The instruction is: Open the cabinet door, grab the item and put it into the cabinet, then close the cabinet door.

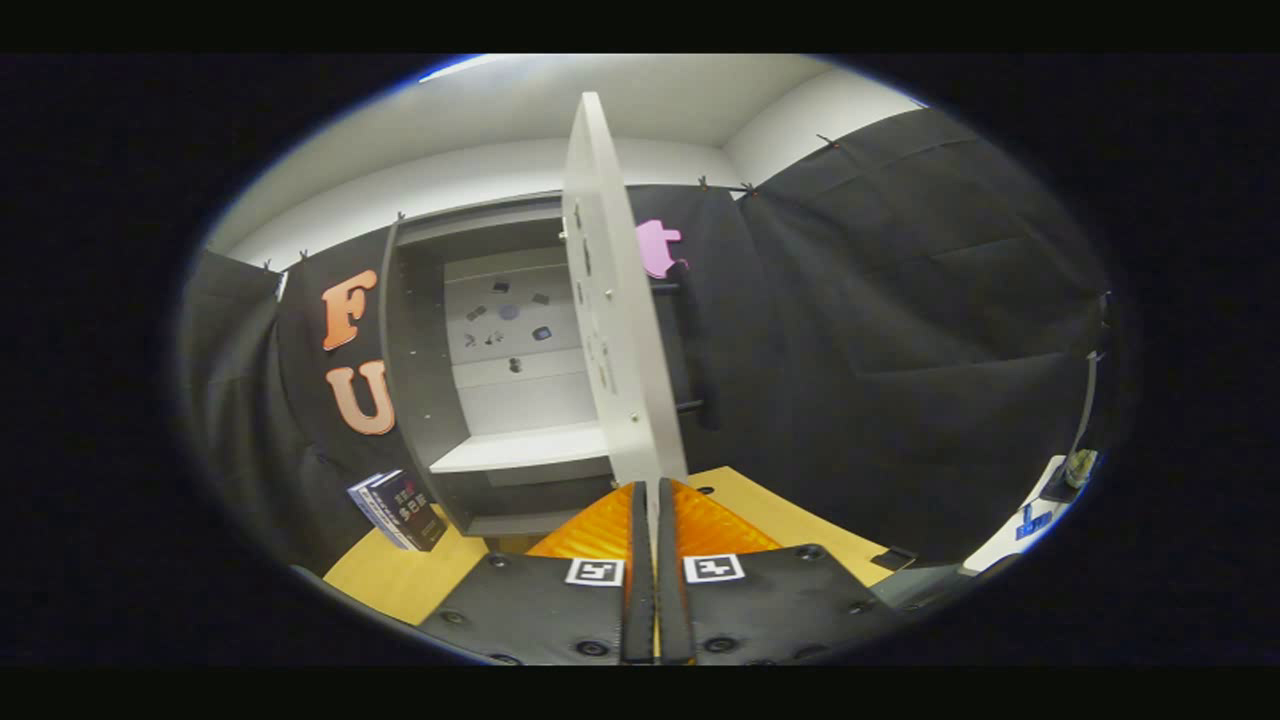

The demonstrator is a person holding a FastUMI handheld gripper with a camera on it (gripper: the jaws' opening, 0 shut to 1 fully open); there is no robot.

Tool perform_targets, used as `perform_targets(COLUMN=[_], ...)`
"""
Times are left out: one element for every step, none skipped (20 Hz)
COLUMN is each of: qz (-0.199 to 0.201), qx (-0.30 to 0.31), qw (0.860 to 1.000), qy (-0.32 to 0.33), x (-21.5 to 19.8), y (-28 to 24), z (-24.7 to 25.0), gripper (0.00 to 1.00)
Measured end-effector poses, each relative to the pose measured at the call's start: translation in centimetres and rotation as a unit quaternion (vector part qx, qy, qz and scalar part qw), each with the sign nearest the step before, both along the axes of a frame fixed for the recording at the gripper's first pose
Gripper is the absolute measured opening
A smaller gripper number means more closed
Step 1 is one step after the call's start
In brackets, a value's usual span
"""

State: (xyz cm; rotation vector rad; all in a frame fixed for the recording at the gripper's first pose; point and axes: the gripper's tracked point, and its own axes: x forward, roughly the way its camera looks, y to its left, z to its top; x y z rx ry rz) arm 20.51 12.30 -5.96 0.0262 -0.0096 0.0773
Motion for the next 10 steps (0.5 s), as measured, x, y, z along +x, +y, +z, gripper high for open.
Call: perform_targets(qz=[0.008, 0.015, 0.029, 0.041, 0.047, 0.049, 0.06, 0.07, 0.077, 0.084], qx=[-0.003, -0.003, -0.003, -0.003, -0.005, -0.011, -0.016, -0.024, -0.032, -0.04], qw=[1.0, 1.0, 0.999, 0.998, 0.997, 0.996, 0.995, 0.994, 0.993, 0.991], qy=[0.008, 0.02, 0.033, 0.048, 0.06, 0.068, 0.074, 0.081, 0.088, 0.095], x=[0.1, 0.2, 0.3, 0.3, 0.4, 0.8, 1.0, 1.3, 1.6, 2.0], y=[1.0, 2.0, 3.3, 4.7, 5.6, 6.5, 7.6, 8.9, 9.9, 11.2], z=[-1.1, -2.5, -3.9, -5.4, -6.7, -8.0, -9.2, -10.5, -11.6, -13.0], gripper=[0.21, 0.27, 0.33, 0.39, 0.45, 0.5, 0.56, 0.62, 0.68, 0.74])
